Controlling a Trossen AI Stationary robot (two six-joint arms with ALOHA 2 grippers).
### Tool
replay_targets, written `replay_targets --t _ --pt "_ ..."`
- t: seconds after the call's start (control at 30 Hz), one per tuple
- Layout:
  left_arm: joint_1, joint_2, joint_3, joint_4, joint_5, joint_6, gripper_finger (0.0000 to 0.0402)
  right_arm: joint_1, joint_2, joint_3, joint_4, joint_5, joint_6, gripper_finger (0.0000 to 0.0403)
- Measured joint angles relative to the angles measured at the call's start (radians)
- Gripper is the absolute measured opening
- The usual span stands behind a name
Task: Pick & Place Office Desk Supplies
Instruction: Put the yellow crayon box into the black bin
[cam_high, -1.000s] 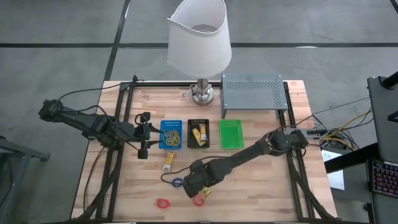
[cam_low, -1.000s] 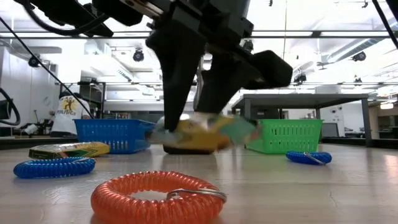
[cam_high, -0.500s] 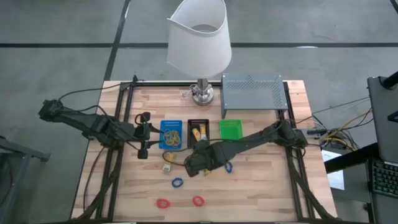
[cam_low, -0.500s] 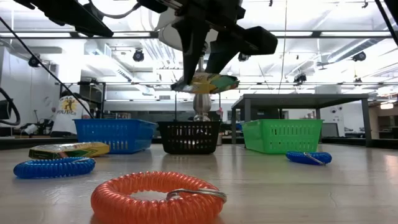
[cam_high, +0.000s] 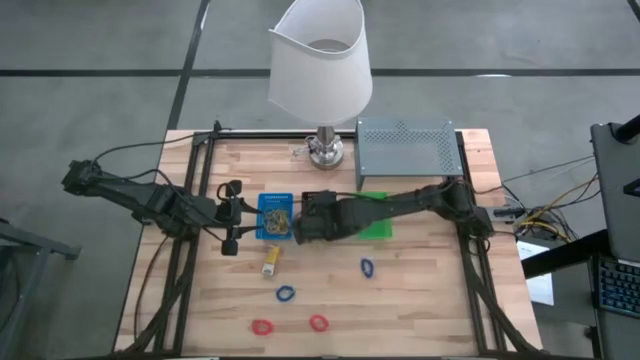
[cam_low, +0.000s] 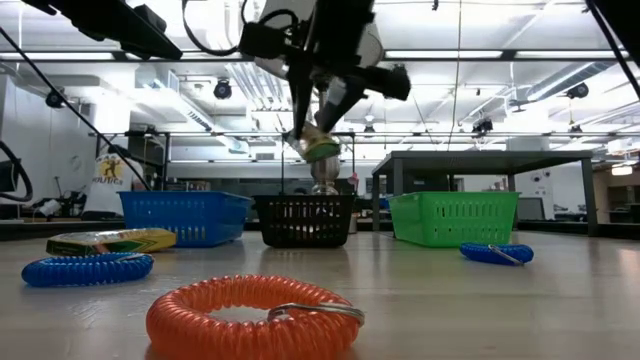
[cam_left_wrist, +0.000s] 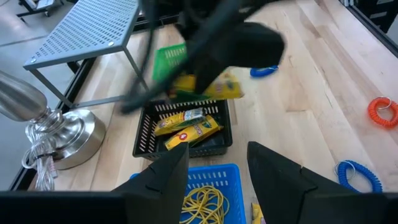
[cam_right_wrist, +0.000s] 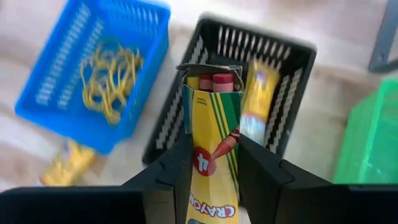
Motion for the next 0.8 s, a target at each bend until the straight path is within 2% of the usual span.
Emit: replay_targets --t 0.13,0.4,0.8 --pt "0.000 0.000 0.000 0.000 0.000 0.000 0.0168 -0.036 0.000 0.000 0.031 0.052 0.002 0.0110" --pt "0.000 0.000 0.000 0.000 0.000 0.000 0.0168 -0.089 0.000 -0.066 0.141 0.056 0.003 0.0109" --pt "0.000 0.000 0.000 0.000 0.000 0.000 0.0168 -0.099 0.000 -0.208 0.306 -0.021 0.056 0.0110"
